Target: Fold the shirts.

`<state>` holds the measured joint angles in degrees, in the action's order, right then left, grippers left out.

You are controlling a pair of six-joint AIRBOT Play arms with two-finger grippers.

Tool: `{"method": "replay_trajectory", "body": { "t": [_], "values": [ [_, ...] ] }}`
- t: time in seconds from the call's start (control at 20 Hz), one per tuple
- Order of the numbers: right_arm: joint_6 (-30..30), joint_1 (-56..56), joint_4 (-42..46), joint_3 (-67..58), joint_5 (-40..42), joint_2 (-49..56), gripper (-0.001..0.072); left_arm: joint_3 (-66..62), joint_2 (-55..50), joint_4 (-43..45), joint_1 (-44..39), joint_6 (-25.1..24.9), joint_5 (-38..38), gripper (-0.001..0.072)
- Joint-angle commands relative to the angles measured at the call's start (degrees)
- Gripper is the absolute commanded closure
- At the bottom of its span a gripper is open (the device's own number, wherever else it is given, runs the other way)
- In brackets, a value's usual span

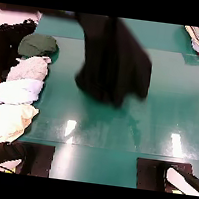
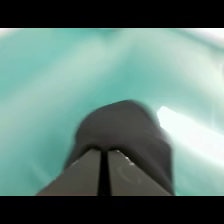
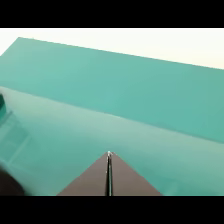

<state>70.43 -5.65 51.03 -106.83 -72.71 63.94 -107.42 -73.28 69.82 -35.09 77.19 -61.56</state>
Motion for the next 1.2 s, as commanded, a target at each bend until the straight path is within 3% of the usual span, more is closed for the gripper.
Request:
{"method": "replay_trajectory", "body": {
  "t": [0.0,0.05,0.1,0.3,0.5,0.6,0.7,0.85,1.1,1.15],
  "values": [
    [0.0,-0.2,0.0,4.7,0.1,-2.4,0.0696,14.1,-0.8,-0.6,-1.7,2.9,-2.8,0.0609],
    [0.0,-0.2,0.0,6.9,0.1,-3.2,0.0696,17.9,-1.5,-0.6,-1.6,4.7,-2.0,0.0280],
    [0.0,-0.2,0.0,9.1,0.1,-3.8,0.0696,21.0,-2.1,-0.3,-1.6,6.7,-1.0,0.0045],
    [0.0,-0.2,0.0,15.5,0.2,-5.4,0.0696,22.8,-0.4,4.9,4.4,8.4,-5.8,0.0042],
    [0.0,-0.2,-0.1,17.9,0.1,-5.4,0.0696,27.3,1.2,3.7,15.3,8.6,-11.5,0.0042],
    [0.0,-0.2,0.0,19.0,0.1,-5.4,0.0696,35.7,1.2,1.0,17.9,9.4,-7.6,0.0042],
    [0.0,-0.2,0.0,20.1,0.1,-5.3,0.0696,45.0,1.0,-2.4,19.2,9.9,1.0,0.0042],
    [0.0,-0.2,0.0,21.7,0.1,-5.3,0.0697,52.3,-2.1,-12.5,19.8,9.2,10.9,0.0042],
    [0.0,-0.2,0.2,22.6,-0.4,-5.2,0.0696,52.7,-11.6,-26.6,19.4,2.8,13.5,0.0044],
    [0.0,-0.2,0.2,22.6,-0.5,-5.2,0.0696,52.7,-13.0,-28.7,19.0,1.5,14.2,0.0083]
  ]
}}
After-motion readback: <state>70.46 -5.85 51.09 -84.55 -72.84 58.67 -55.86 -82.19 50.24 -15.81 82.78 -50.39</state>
